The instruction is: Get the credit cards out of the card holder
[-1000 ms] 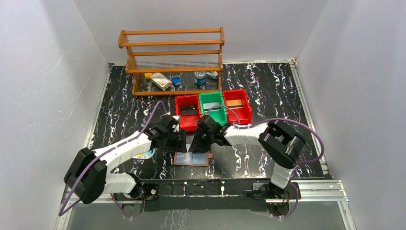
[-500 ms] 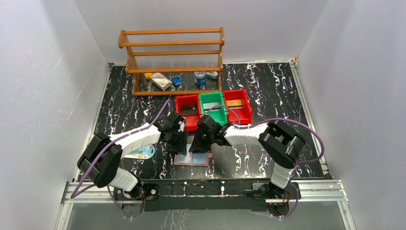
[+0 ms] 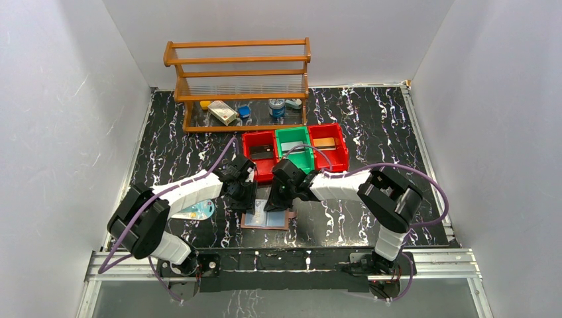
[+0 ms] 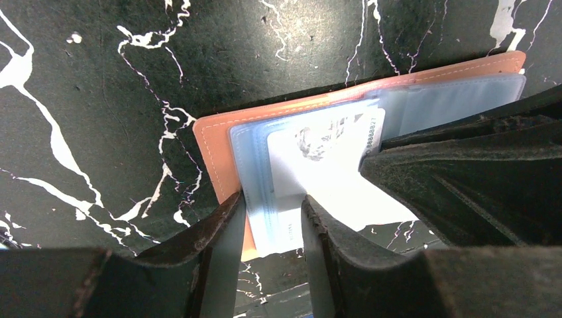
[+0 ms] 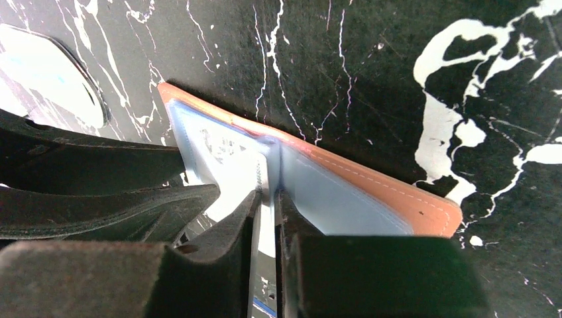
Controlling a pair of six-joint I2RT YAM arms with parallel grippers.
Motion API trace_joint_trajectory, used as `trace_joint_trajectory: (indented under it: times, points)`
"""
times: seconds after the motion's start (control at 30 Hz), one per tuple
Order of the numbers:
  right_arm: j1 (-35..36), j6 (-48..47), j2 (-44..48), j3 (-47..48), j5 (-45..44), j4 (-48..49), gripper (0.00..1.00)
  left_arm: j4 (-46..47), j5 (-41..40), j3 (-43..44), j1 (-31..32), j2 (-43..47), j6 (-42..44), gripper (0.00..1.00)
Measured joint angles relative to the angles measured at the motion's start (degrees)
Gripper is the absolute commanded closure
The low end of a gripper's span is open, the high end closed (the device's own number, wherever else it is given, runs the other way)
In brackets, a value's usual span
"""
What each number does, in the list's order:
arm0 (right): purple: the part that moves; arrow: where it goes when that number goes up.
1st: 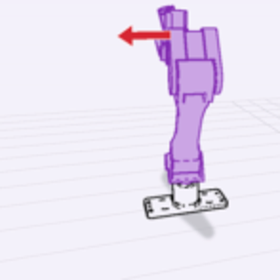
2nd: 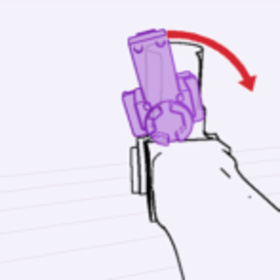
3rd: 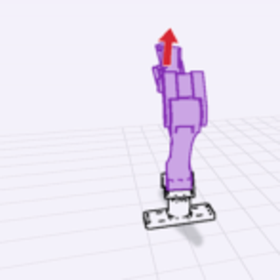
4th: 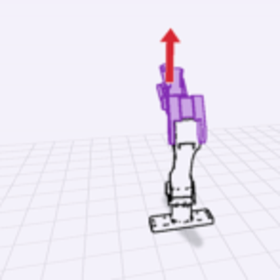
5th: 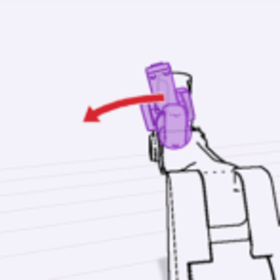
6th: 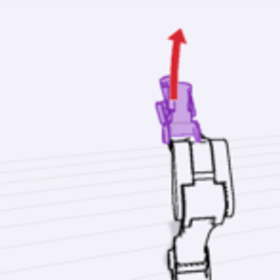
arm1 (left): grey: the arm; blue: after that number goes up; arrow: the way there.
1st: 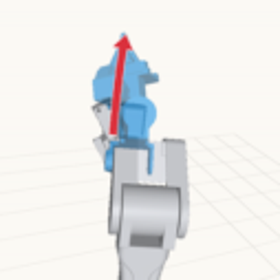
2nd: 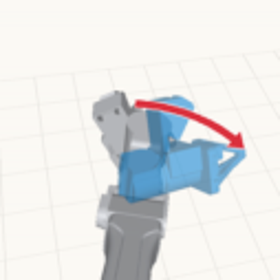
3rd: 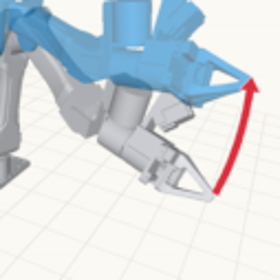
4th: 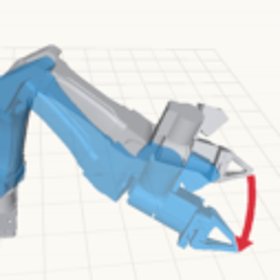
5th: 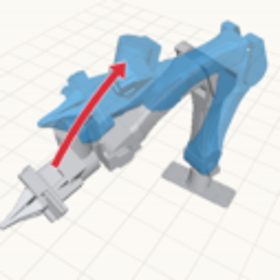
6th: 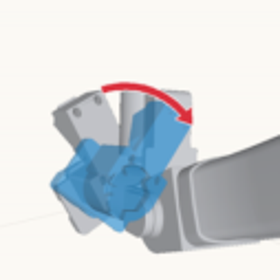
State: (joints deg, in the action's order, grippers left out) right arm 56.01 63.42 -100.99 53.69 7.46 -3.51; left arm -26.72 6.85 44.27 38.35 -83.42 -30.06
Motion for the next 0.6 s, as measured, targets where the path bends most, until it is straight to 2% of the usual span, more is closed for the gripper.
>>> trace_joint_trajectory:
  times: [0.2,0.5,0.6]
  points:
    - [0.00,-0.44,0.00,0.00,-0.04,-0.24,0.90,-0.13,-0.28,0.00,0.00,0.00,0.04,0.67]
    - [0.07,-0.46,0.66,0.00,-1.18,-1.14,0.91,-0.15,-0.37,0.00,0.00,0.00,0.07,0.67]
    - [0.13,-0.50,0.90,0.00,-1.75,-1.44,0.85,-0.17,-0.37,0.00,0.00,0.00,0.09,0.71]
